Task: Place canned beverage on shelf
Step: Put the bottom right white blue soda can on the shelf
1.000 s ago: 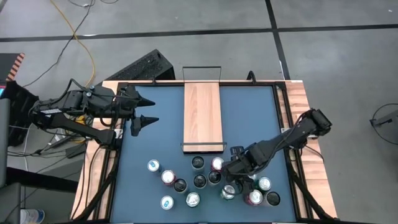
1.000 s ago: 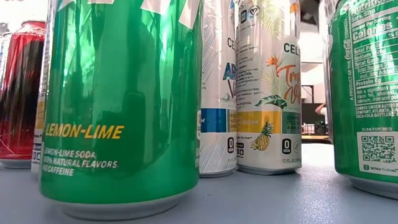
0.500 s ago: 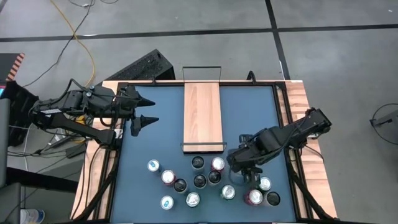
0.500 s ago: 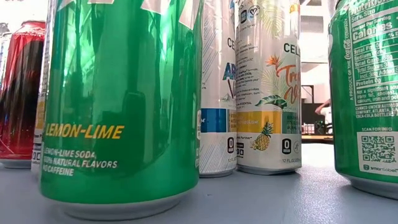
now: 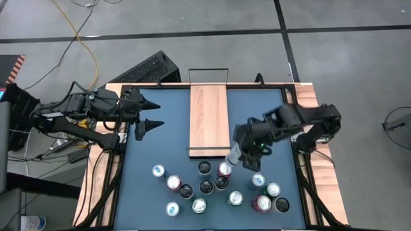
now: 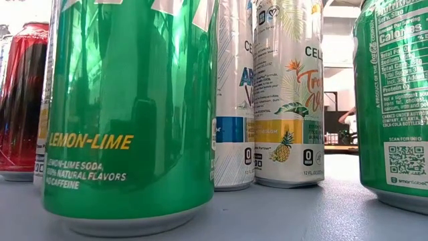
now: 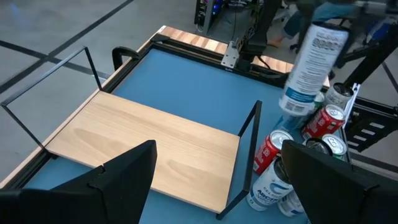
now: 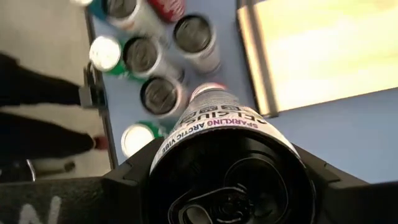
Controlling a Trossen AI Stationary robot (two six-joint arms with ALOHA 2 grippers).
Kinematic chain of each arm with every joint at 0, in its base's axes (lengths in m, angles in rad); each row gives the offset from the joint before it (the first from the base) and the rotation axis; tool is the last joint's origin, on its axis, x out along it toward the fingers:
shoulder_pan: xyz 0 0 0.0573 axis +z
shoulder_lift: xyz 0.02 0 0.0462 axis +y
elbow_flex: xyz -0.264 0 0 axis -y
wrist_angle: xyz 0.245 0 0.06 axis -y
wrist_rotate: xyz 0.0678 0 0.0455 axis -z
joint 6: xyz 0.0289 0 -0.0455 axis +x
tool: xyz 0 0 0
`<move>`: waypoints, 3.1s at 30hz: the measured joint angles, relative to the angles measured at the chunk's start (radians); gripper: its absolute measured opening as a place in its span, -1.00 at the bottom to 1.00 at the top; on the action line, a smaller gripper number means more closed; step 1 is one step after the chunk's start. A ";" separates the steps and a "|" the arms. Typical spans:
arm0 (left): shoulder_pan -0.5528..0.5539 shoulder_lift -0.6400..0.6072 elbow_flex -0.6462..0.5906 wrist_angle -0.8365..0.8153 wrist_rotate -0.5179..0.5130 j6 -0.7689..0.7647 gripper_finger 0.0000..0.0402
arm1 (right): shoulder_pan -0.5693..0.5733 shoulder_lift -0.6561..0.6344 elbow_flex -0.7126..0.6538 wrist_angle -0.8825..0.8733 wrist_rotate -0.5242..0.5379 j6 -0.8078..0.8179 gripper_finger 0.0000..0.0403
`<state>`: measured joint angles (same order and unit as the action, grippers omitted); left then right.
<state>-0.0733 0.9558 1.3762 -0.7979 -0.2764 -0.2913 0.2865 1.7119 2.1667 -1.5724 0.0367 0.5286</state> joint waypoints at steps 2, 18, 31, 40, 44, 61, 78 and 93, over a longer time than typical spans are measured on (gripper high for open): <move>0.000 0.000 0.000 0.000 0.000 0.000 0.65 | -0.041 0.000 0.013 0.000 0.013 -0.002 0.21; 0.000 0.000 0.000 0.001 -0.050 0.001 0.65 | -0.481 0.133 0.020 0.214 0.096 -0.193 0.21; 0.000 -0.001 0.000 0.000 -0.069 -0.003 0.65 | -0.659 0.313 0.020 0.431 0.009 -0.299 0.21; 0.000 -0.001 0.000 0.002 -0.128 0.011 0.65 | -0.713 0.358 0.022 0.481 0.074 -0.398 0.21; 0.014 0.000 0.000 0.004 -0.180 -0.032 0.65 | -0.751 0.369 0.022 0.464 0.121 -0.467 0.21; 0.142 0.000 0.000 0.003 -0.184 -0.072 0.65 | -0.901 0.370 0.022 0.301 0.098 -0.634 0.21; 0.169 0.000 0.000 0.003 -0.183 -0.097 0.65 | -0.893 0.405 0.021 0.295 0.056 -0.634 0.21; 0.169 0.000 0.000 0.003 -0.201 -0.098 0.65 | -0.841 0.429 0.023 0.336 0.008 -0.643 0.21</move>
<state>0.0956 0.9558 1.3762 -0.7952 -0.4770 -0.3893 -0.5546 2.1405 2.1895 -1.2359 0.0450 -0.1140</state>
